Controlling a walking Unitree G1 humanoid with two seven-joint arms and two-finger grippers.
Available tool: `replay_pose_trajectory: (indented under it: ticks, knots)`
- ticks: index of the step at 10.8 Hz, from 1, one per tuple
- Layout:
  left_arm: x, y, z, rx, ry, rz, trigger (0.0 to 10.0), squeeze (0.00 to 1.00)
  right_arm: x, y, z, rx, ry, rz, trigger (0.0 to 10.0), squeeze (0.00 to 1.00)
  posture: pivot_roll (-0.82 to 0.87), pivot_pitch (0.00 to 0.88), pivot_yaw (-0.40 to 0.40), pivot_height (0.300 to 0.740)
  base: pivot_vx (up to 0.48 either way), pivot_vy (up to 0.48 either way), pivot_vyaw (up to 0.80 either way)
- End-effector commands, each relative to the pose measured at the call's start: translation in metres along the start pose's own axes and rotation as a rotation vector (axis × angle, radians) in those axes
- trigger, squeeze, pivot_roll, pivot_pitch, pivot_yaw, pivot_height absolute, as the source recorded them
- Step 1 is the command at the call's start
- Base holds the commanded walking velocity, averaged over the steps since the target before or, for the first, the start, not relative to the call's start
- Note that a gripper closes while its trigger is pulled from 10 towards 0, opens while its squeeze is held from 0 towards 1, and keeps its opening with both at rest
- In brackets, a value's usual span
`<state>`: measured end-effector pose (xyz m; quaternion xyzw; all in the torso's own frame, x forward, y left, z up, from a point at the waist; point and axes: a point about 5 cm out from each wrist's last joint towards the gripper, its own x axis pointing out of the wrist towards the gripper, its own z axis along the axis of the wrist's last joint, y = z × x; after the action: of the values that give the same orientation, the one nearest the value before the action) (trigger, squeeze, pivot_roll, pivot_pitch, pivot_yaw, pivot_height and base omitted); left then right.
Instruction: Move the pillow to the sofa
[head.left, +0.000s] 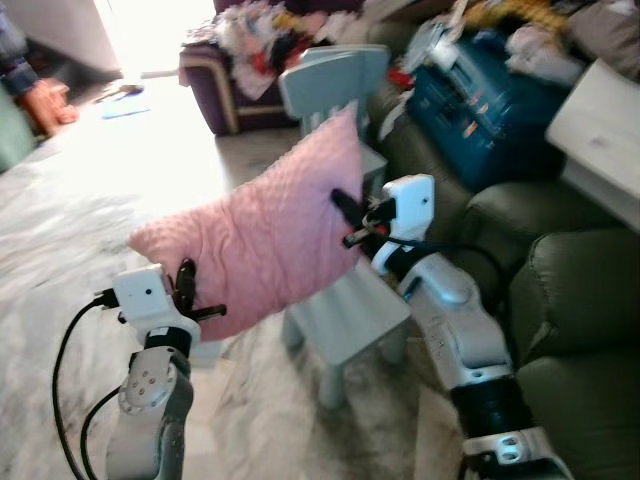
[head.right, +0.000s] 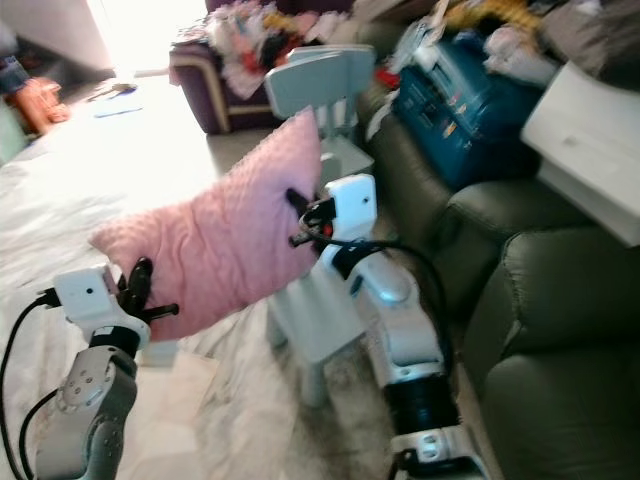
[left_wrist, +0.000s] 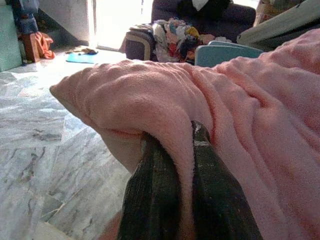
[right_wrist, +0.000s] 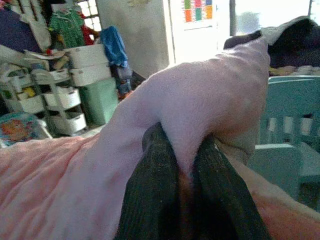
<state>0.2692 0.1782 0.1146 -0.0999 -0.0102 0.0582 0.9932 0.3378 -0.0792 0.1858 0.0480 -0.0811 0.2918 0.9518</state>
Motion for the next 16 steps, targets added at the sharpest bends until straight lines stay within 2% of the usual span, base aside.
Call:
replay_pose_trajectory:
  ticks: [1,5,10,13,16]
  knots:
    - [0.003,-0.003,0.005,-0.002,-0.023,-0.02,10.0,0.0,0.003,0.0,0.007,-0.007,-0.017,0.004,10.0,0.0,-0.18,0.019,0.047,0.74,0.0,0.0,-0.79]
    - [0.005,0.003,0.009,0.045,-0.048,0.008,10.0,0.0,0.004,0.0,0.007,-0.005,-0.011,0.001,10.0,0.0,-0.18,0.021,0.046,0.74,0.0,0.0,-0.77]
    - [0.011,0.011,0.015,0.042,-0.06,0.026,10.0,0.0,0.003,-0.001,0.007,0.0,-0.007,-0.003,10.0,0.0,-0.19,0.029,0.047,0.74,0.0,0.0,-0.77]
    - [0.013,0.01,0.016,0.011,-0.06,0.009,10.0,0.0,0.003,-0.002,0.008,0.002,-0.002,-0.005,10.0,0.0,-0.19,0.033,0.047,0.74,0.0,0.0,-0.77]
    - [0.013,0.011,0.014,0.016,-0.047,0.023,10.0,0.0,0.003,-0.002,0.008,-0.003,-0.001,-0.002,10.0,0.0,-0.2,0.035,0.042,0.74,0.0,0.0,-0.77]
